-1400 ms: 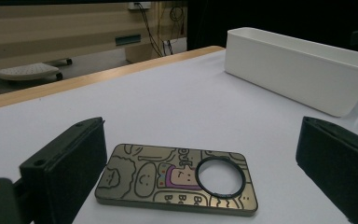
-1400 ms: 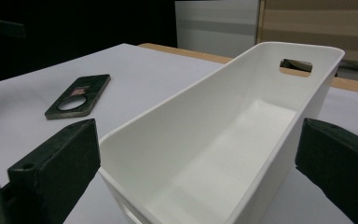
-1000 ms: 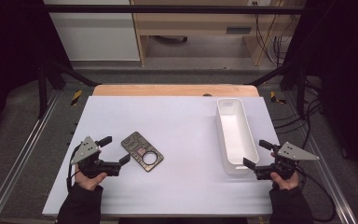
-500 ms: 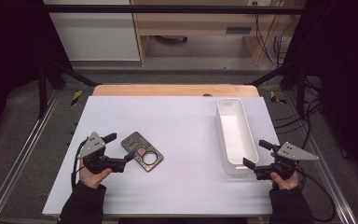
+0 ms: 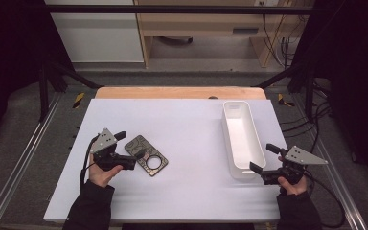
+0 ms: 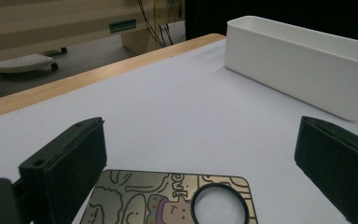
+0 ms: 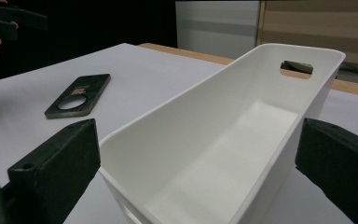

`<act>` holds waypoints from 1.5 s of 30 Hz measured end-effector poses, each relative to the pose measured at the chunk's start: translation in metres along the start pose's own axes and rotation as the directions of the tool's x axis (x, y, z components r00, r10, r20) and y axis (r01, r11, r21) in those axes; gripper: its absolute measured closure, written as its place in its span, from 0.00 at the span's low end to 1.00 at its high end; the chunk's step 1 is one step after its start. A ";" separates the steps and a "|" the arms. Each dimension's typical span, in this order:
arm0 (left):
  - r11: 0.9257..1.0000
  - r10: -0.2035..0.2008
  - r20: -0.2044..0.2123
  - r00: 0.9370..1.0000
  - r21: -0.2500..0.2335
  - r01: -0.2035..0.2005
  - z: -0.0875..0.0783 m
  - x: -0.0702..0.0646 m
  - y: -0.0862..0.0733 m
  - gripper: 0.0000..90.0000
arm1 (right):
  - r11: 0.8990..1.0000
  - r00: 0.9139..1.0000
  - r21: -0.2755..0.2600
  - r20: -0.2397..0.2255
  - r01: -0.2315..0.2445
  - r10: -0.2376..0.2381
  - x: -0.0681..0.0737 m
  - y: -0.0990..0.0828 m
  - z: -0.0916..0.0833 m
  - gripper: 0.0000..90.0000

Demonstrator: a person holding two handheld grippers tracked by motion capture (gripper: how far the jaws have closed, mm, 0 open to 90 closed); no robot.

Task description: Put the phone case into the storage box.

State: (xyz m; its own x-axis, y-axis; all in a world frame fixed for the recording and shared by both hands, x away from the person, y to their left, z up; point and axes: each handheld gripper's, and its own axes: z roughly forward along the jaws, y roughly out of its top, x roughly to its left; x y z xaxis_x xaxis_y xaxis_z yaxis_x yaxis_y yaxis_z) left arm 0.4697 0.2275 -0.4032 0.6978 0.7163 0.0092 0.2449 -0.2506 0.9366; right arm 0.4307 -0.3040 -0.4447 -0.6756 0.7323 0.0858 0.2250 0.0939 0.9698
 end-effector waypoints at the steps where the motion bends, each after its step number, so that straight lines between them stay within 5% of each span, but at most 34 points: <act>1: 1.000 -0.001 0.001 1.000 0.000 0.001 0.001 0.001 0.001 0.02 | 1.000 1.000 -0.001 0.000 0.000 0.000 0.000 0.000 0.000 0.00; 21: 0.998 0.008 -0.017 1.000 0.070 -0.006 0.029 0.006 0.011 0.04 | 1.000 1.000 0.003 -0.001 0.005 -0.005 0.000 0.000 0.001 0.00; 34: 0.989 -0.008 -0.058 0.998 0.148 0.016 0.053 0.018 0.005 0.07 | 1.000 1.000 0.001 -0.001 0.006 -0.006 0.000 0.000 0.001 0.00; 45: 0.974 -0.002 -0.096 0.995 0.224 0.024 0.075 0.029 0.006 0.18 | 1.000 1.000 -0.002 -0.002 0.006 -0.006 0.000 0.000 0.000 0.00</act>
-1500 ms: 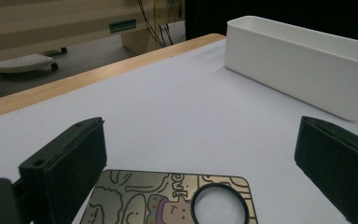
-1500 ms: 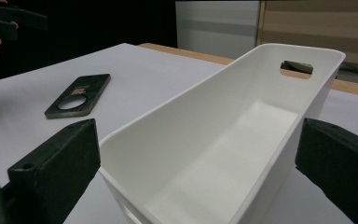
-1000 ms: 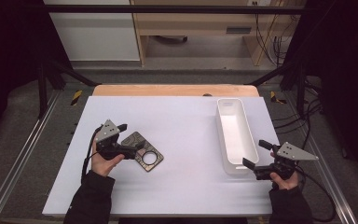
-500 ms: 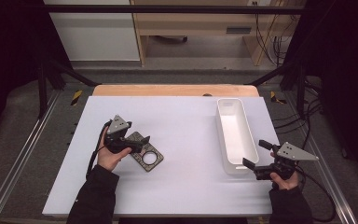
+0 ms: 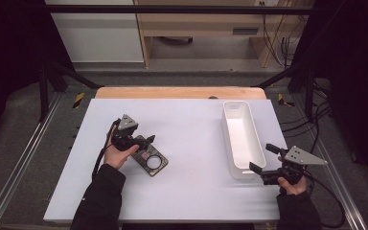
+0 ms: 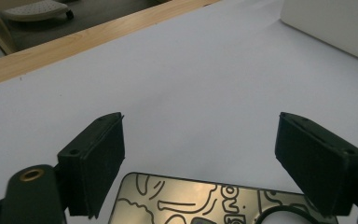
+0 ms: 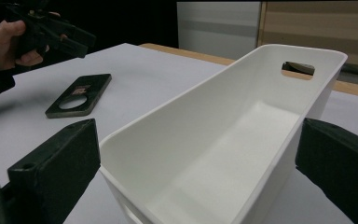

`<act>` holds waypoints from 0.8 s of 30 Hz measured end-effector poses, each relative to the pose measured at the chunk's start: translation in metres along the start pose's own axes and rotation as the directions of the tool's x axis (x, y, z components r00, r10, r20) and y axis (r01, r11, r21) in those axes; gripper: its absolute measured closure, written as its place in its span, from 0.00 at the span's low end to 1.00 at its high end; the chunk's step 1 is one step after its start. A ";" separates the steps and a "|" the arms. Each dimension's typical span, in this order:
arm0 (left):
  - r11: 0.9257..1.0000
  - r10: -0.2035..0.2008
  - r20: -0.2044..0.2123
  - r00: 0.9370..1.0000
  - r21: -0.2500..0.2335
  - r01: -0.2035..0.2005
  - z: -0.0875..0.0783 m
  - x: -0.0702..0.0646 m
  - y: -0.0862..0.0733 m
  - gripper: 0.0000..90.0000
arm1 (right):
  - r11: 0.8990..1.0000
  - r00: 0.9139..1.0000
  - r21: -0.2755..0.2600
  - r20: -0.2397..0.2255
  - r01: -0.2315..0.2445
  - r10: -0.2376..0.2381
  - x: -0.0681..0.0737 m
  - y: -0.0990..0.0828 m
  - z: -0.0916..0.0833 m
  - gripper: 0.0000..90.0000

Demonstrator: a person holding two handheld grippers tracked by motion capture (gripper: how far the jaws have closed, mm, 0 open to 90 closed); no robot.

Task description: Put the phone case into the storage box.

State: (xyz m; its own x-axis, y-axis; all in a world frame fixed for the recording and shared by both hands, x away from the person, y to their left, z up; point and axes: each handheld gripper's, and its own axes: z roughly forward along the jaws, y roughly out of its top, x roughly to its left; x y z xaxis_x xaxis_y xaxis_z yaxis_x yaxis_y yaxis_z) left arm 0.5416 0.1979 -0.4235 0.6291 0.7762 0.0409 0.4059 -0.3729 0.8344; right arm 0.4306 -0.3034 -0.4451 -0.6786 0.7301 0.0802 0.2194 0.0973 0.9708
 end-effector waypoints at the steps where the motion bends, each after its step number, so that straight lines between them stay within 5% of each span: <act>1: 1.000 -0.003 -0.004 1.000 0.000 0.003 0.001 0.000 0.000 0.20 | 1.000 1.000 -0.001 0.001 0.000 0.000 0.000 0.000 0.000 0.00; 24: 0.995 -0.016 -0.077 0.997 0.092 0.023 0.031 0.011 -0.002 0.78 | 1.000 1.000 -0.001 -0.002 -0.002 0.002 0.000 0.000 0.000 0.00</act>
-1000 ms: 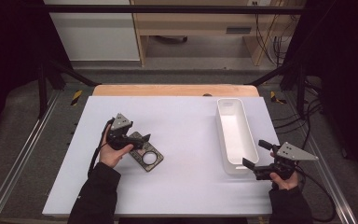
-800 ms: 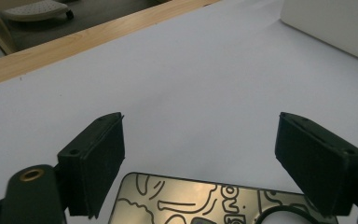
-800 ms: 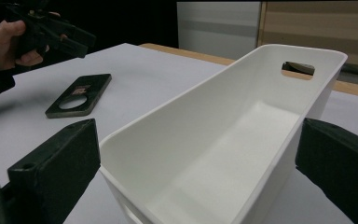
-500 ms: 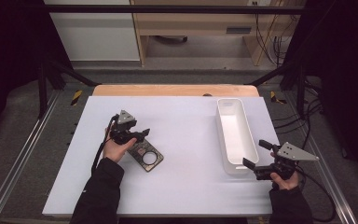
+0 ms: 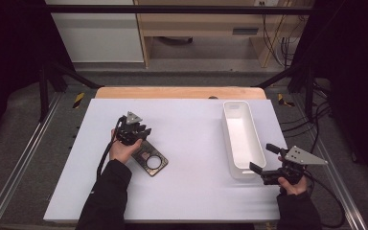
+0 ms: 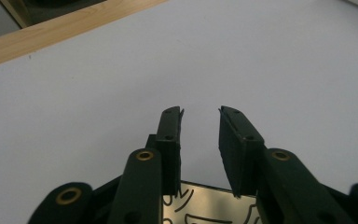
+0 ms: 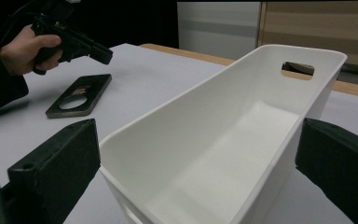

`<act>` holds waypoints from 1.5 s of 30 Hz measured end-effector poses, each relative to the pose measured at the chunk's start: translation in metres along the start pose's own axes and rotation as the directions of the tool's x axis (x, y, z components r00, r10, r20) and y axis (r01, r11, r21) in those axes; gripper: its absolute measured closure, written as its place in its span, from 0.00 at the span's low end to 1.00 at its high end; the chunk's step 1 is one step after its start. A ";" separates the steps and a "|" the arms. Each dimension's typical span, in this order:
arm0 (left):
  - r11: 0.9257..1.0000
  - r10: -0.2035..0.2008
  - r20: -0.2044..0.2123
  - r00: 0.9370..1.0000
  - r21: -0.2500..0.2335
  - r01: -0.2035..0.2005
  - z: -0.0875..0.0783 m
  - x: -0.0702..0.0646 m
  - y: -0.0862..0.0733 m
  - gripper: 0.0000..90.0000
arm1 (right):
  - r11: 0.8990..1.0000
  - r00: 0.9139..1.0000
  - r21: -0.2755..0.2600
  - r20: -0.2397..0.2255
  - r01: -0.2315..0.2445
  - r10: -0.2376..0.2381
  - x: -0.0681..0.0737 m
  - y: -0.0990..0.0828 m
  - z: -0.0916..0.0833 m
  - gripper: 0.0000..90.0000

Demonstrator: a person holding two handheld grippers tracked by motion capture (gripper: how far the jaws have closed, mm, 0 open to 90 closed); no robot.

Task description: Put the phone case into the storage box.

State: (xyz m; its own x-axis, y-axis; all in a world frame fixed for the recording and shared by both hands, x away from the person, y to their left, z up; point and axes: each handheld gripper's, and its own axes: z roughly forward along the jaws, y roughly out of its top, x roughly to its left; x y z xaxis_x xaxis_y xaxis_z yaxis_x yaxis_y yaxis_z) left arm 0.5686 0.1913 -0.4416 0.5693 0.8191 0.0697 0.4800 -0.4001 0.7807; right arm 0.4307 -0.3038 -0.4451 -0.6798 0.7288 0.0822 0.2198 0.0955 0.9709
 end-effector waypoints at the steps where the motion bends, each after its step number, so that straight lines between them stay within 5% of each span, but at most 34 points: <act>1: 1.000 0.002 -0.004 1.000 0.007 -0.002 0.001 0.000 0.000 0.81 | 1.000 1.000 0.001 0.000 0.000 0.000 0.000 0.000 0.000 0.00; 12: 0.999 0.003 -0.016 1.000 0.052 -0.002 0.013 0.003 -0.003 0.98 | 1.000 1.000 -0.001 -0.001 0.000 0.000 0.000 0.000 0.000 0.00; 45: 0.985 0.072 -0.049 0.996 0.160 -0.063 0.029 0.003 -0.012 0.99 | 1.000 1.000 -0.002 -0.001 -0.001 0.001 0.000 0.000 0.000 0.00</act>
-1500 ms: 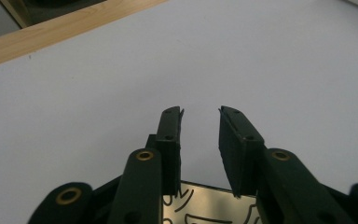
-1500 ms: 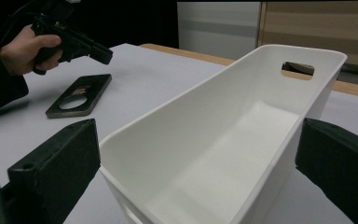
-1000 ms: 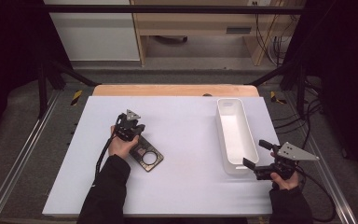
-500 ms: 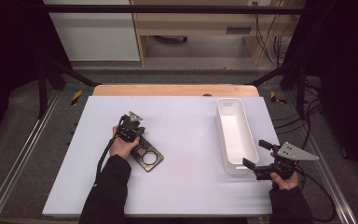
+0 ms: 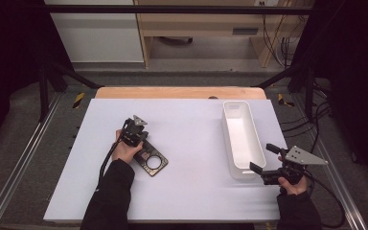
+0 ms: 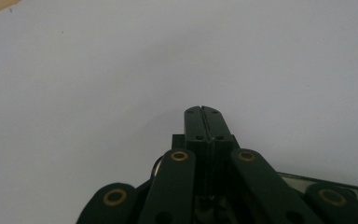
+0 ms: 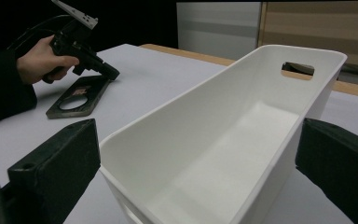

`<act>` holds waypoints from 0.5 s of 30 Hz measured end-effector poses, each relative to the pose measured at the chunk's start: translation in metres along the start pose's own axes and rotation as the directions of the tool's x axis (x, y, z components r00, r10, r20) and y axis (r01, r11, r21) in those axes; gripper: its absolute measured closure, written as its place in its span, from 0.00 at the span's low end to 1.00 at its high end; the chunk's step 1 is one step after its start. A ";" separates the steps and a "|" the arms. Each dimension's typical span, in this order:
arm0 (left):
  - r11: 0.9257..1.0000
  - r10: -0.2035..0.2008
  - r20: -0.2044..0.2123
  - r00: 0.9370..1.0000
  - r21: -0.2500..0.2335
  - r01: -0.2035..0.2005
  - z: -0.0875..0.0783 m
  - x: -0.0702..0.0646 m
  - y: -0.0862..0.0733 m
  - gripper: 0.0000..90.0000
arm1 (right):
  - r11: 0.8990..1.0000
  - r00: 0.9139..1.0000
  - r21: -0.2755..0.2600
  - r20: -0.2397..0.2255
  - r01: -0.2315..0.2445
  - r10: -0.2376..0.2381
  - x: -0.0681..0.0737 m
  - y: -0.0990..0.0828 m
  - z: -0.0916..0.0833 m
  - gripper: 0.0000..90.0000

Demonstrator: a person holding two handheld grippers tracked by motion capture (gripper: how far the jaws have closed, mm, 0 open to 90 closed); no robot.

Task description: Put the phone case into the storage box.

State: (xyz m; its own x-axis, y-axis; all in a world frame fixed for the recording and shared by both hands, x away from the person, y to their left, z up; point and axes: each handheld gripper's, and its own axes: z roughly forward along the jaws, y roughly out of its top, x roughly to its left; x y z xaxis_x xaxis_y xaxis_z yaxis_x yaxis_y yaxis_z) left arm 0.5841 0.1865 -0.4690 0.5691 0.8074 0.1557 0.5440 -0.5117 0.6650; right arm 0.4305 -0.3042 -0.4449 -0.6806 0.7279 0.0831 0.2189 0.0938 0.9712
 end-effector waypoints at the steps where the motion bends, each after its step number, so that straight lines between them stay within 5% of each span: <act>1: 1.000 0.004 -0.002 1.000 0.003 -0.004 0.000 0.000 0.000 0.99 | 1.000 1.000 0.000 0.000 0.000 0.000 0.000 0.000 0.000 0.00; 15: 1.000 0.000 -0.005 1.000 0.030 0.000 -0.005 0.002 -0.003 0.99 | 1.000 1.000 0.000 -0.002 0.001 -0.001 0.000 0.000 0.000 0.00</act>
State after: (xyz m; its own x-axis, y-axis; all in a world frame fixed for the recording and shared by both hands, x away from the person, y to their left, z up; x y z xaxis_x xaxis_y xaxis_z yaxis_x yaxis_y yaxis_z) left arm 0.5808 0.1909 -0.4670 0.5661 0.8087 0.1599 0.5619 -0.5205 0.6429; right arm 0.4303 -0.3039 -0.4445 -0.6825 0.7262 0.0823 0.2181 0.0949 0.9713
